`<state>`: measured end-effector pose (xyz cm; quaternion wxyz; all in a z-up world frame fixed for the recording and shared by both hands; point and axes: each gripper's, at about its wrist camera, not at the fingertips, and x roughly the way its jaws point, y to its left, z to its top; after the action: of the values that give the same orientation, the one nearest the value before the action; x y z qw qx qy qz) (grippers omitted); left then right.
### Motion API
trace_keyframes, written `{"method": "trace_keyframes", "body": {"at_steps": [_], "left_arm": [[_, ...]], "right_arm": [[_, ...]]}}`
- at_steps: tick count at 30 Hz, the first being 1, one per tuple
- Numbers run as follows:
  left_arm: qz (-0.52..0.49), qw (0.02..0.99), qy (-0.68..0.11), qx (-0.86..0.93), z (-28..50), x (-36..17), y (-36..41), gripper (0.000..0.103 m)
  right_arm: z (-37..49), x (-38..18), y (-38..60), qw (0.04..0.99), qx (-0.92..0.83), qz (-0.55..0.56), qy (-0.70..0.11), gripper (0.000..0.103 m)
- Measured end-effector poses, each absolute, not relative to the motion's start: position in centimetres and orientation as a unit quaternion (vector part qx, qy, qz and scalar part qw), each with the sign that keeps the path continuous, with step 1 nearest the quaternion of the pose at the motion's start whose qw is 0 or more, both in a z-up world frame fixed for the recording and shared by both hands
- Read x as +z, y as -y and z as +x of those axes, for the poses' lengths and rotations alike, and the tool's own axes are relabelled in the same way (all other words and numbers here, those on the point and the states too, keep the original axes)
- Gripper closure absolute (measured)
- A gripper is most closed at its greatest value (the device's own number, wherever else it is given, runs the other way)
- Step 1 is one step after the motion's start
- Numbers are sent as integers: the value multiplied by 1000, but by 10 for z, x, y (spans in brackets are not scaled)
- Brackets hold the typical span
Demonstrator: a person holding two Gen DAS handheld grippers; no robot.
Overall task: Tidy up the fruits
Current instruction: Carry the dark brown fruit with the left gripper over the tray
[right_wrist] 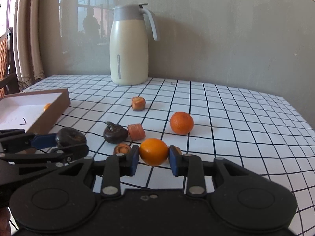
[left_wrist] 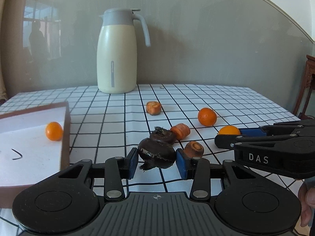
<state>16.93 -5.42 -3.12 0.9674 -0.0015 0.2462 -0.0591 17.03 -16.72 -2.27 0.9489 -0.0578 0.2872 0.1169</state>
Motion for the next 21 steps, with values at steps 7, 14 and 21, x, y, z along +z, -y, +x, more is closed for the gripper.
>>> {"method": "trace_keyframes", "body": {"at_steps": [7, 14, 21], "left_arm": [[3, 972, -230, -46, 149, -13, 36, 62], [15, 977, -211, -27, 129, 4, 12, 62], [7, 980, -199, 1, 113, 16, -18, 61]], "right_arm": [[154, -9, 165, 952, 123, -58, -274, 79], [140, 8, 156, 955, 138, -56, -256, 79], [128, 17, 134, 952, 171, -63, -245, 79]]}}
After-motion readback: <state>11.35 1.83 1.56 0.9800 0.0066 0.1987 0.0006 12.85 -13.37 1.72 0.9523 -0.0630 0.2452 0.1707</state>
